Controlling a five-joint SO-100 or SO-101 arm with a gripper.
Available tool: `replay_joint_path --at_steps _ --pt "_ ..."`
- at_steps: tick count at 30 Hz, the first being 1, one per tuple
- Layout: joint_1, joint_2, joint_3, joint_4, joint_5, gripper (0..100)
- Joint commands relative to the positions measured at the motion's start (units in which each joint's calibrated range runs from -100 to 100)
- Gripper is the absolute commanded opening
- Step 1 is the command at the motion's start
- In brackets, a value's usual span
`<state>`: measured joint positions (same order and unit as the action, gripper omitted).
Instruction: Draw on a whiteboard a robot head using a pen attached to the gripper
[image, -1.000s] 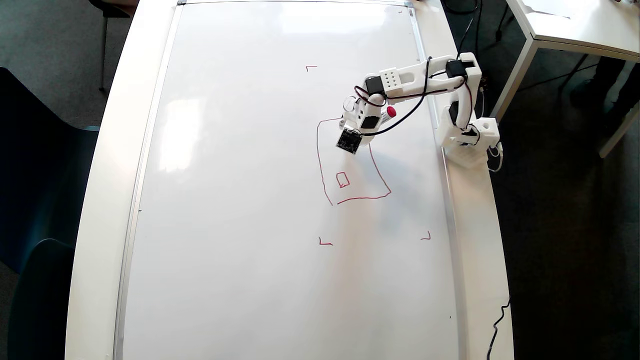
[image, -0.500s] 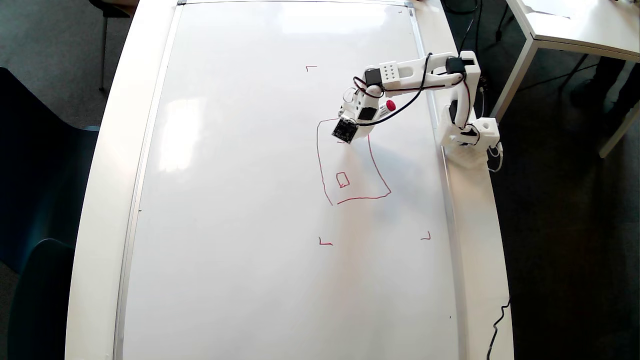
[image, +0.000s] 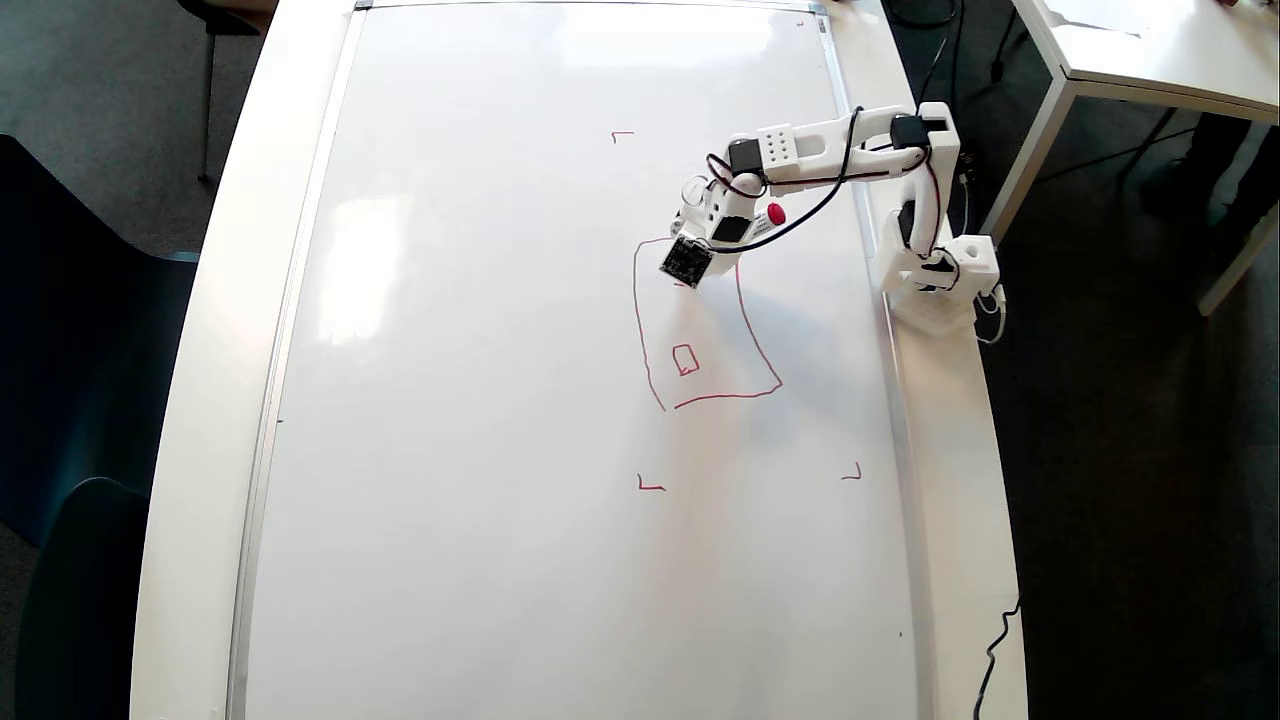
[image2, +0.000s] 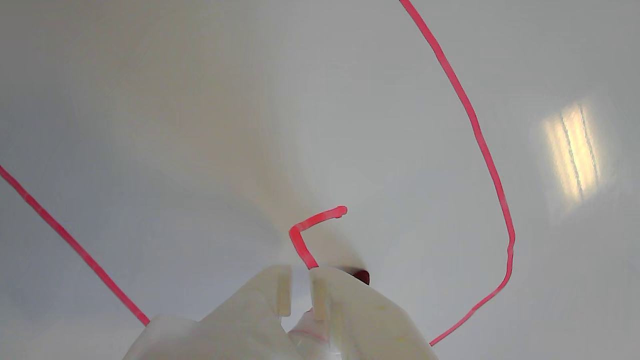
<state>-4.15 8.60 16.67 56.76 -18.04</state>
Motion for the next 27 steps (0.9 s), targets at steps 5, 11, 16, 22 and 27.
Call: replay_joint_path --at_steps 5,11,16,22,27 --pt "-3.77 0.92 -1.56 -0.63 -0.19 1" --pt "-5.02 0.84 -1.29 -0.54 -0.19 1" --pt "-3.48 0.25 -1.65 -0.54 -0.13 1" --pt "-2.08 -4.95 -1.65 -0.54 0.14 1" --pt "-2.74 -12.25 -1.56 -0.37 0.30 1"
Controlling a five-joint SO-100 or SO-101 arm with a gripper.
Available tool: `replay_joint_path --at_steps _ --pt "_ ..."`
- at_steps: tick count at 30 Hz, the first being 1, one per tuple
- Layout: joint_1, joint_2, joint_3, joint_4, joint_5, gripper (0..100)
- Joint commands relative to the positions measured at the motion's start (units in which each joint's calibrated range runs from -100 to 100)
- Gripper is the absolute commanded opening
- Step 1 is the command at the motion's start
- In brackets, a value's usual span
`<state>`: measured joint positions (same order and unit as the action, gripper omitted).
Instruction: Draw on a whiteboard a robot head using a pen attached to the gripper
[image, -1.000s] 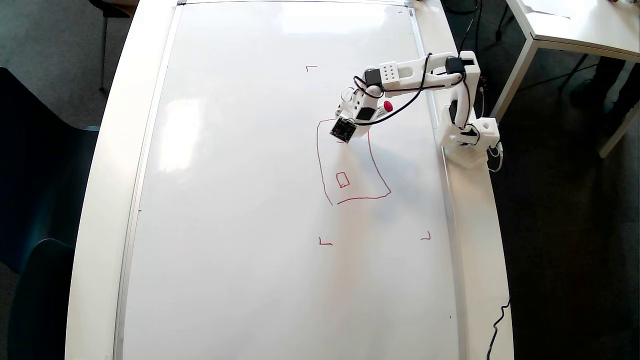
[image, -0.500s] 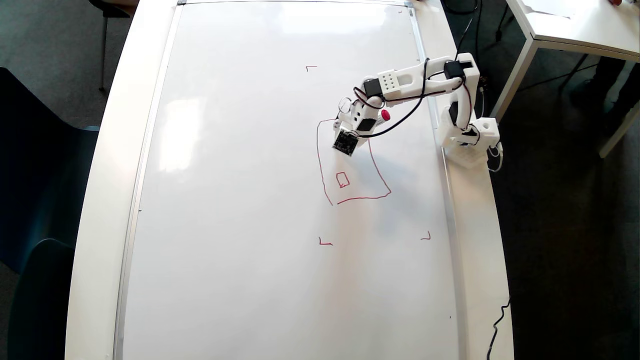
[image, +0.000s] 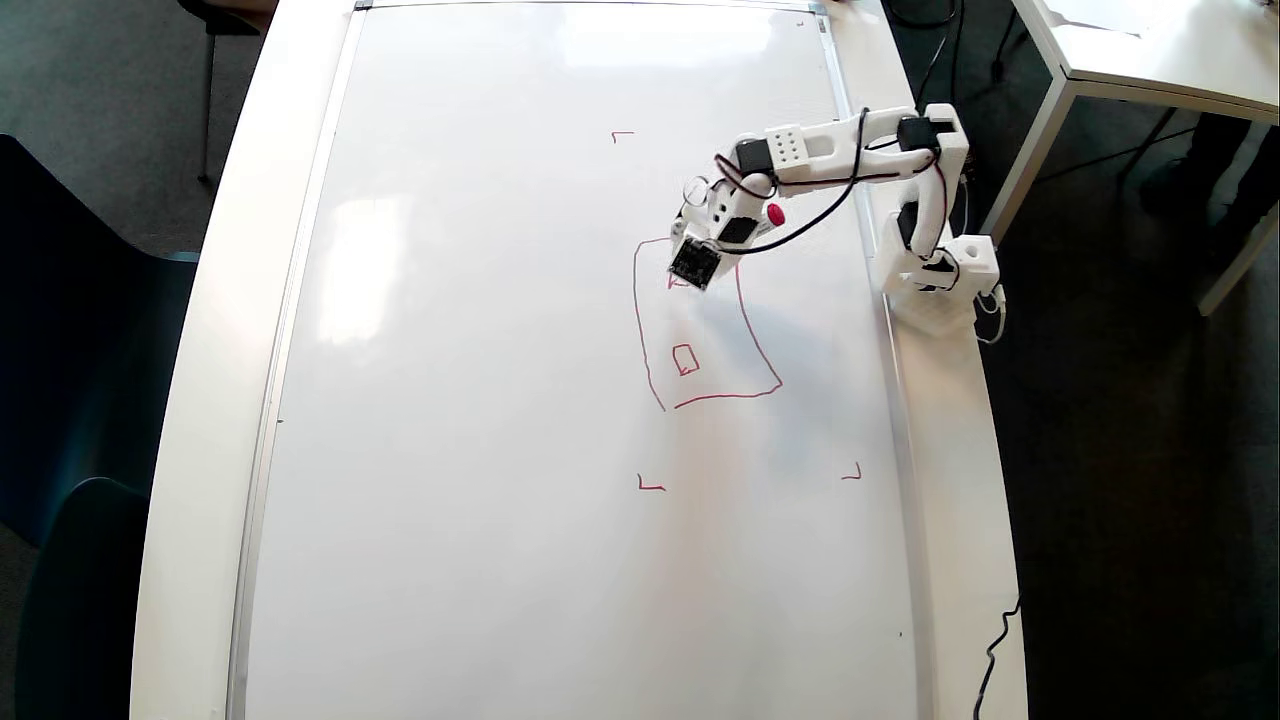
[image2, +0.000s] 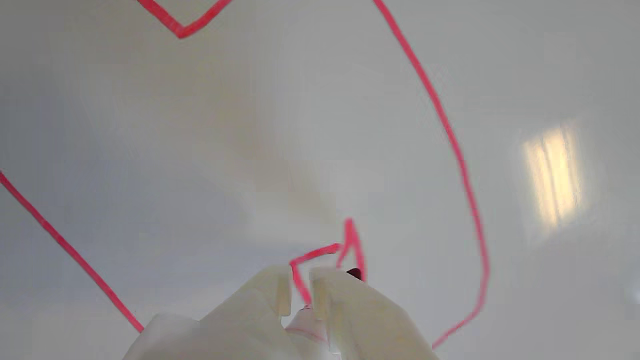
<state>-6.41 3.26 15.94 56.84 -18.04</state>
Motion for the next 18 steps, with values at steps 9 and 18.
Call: replay_joint_path --at_steps 9,18 --pt "-6.08 -9.26 0.72 4.93 -0.13 1" --pt "-9.69 -8.75 0.81 9.10 -0.19 1"
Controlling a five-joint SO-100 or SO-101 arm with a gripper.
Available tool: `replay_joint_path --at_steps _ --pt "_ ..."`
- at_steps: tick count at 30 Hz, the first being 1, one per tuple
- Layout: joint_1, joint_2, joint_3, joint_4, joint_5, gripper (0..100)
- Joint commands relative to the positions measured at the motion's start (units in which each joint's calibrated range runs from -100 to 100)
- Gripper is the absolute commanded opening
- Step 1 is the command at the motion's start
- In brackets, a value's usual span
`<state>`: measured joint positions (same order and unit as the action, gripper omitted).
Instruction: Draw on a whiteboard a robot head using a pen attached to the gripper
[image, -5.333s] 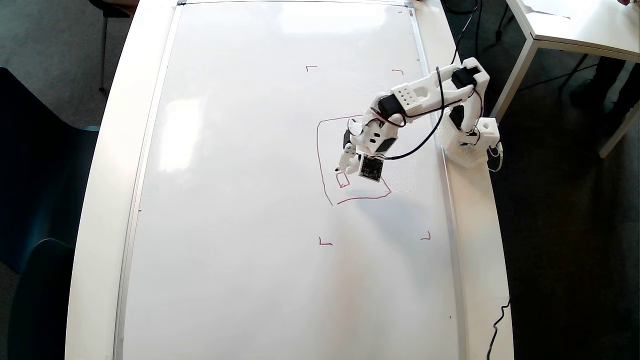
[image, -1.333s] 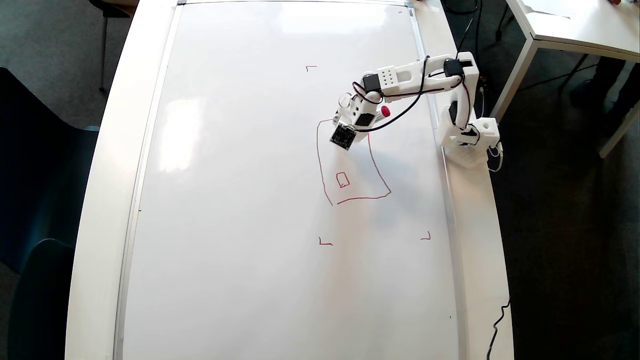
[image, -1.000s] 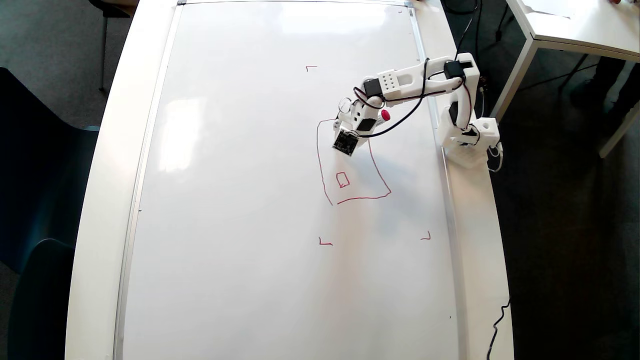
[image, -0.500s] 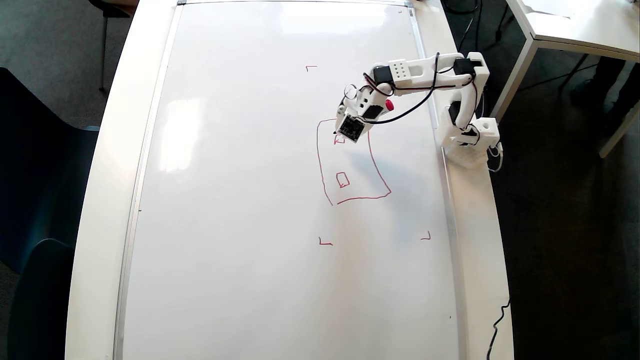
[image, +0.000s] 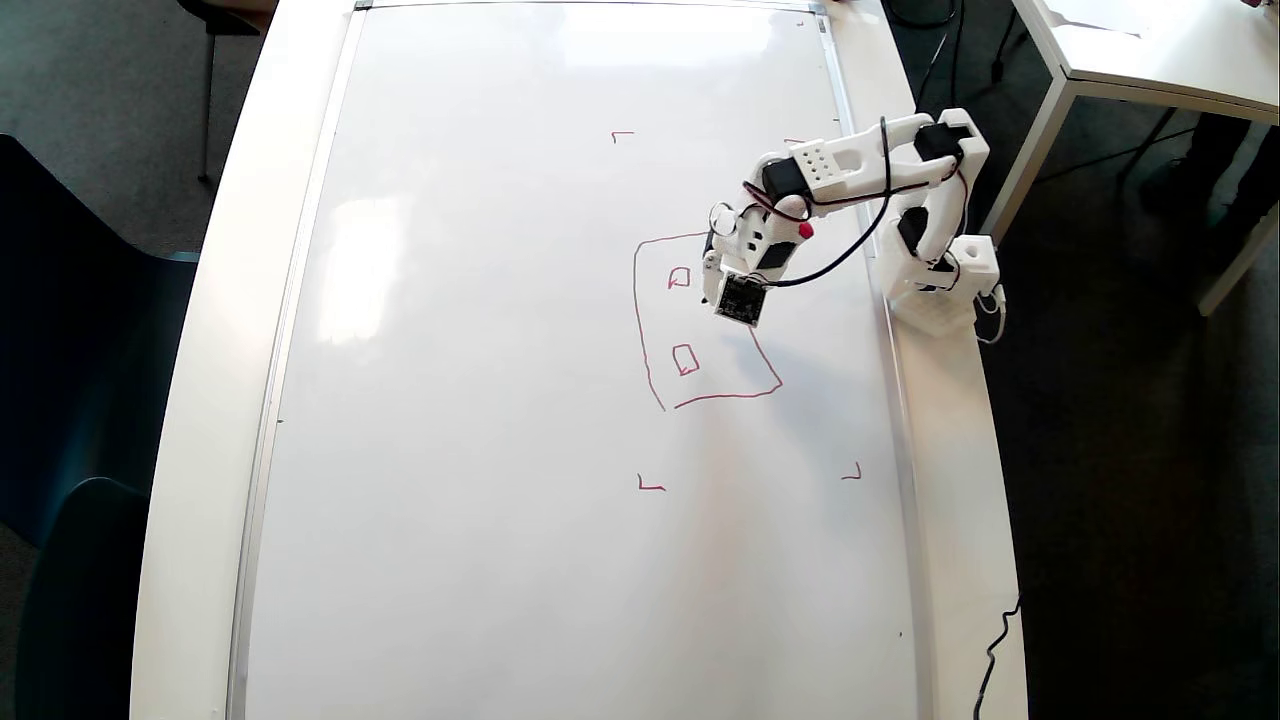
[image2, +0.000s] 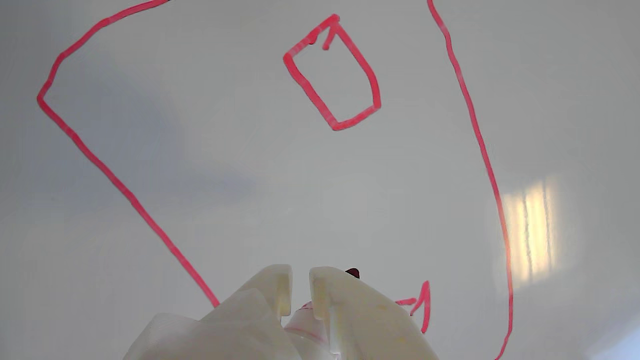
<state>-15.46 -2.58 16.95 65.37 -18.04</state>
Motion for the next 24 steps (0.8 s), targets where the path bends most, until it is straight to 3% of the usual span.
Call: replay_joint_path --at_steps 1,24 --pt "-0.64 -2.83 -0.20 0.66 -0.13 1" --pt "-0.71 3.97 -5.37 2.05 -0.24 1"
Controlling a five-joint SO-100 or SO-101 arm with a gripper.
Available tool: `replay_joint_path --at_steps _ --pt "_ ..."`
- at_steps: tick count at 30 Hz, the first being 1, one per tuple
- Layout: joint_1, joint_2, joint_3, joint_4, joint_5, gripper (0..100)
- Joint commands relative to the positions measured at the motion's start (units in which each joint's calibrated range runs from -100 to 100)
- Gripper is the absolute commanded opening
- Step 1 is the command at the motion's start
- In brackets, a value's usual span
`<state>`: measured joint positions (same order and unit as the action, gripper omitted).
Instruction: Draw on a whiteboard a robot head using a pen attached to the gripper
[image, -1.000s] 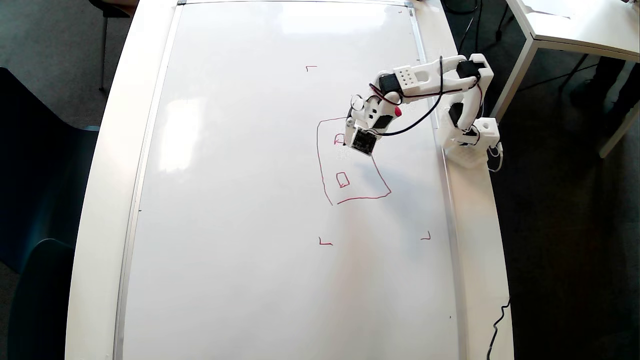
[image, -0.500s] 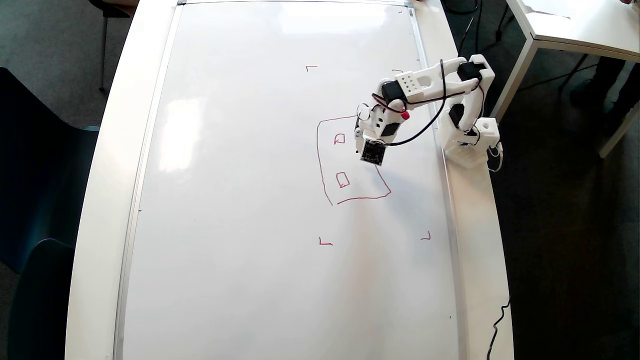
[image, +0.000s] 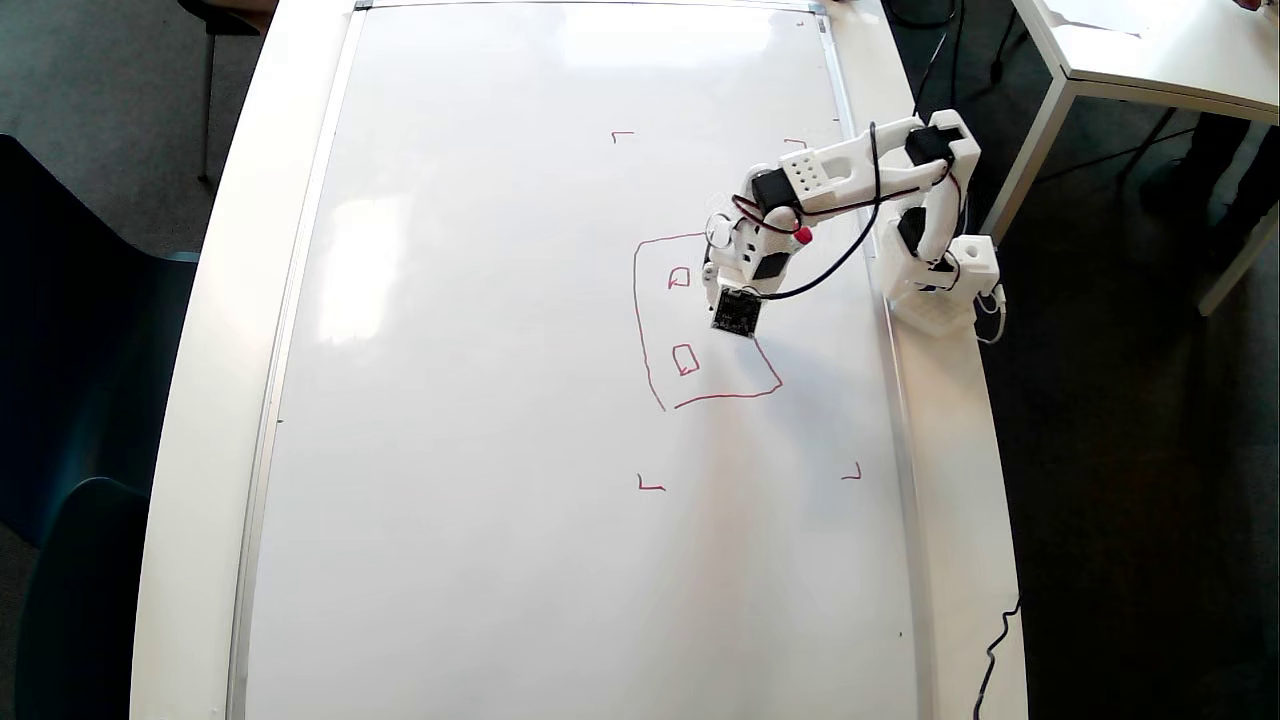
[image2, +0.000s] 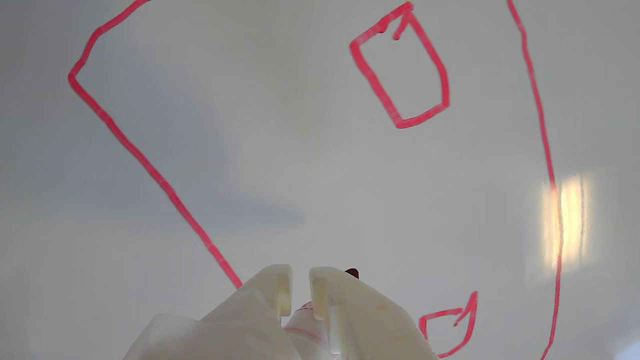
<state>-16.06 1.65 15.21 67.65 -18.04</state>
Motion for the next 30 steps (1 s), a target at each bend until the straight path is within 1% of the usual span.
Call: replay_joint_path --at_steps 1,5,13,19,22,30 --pt "-0.11 -0.27 -3.91 -0.49 -0.24 1" --pt "-0.84 -0.10 -3.82 -2.23 -0.19 1" --pt "-1.58 3.84 -7.18 -2.14 -0.19 1" --pt "-1.43 4.60 -6.45 -2.14 -0.24 1" --pt "-1.36 4.60 -6.36 -2.14 -1.42 1" --pt "-1.14 4.68 -4.45 -2.23 -1.42 1"
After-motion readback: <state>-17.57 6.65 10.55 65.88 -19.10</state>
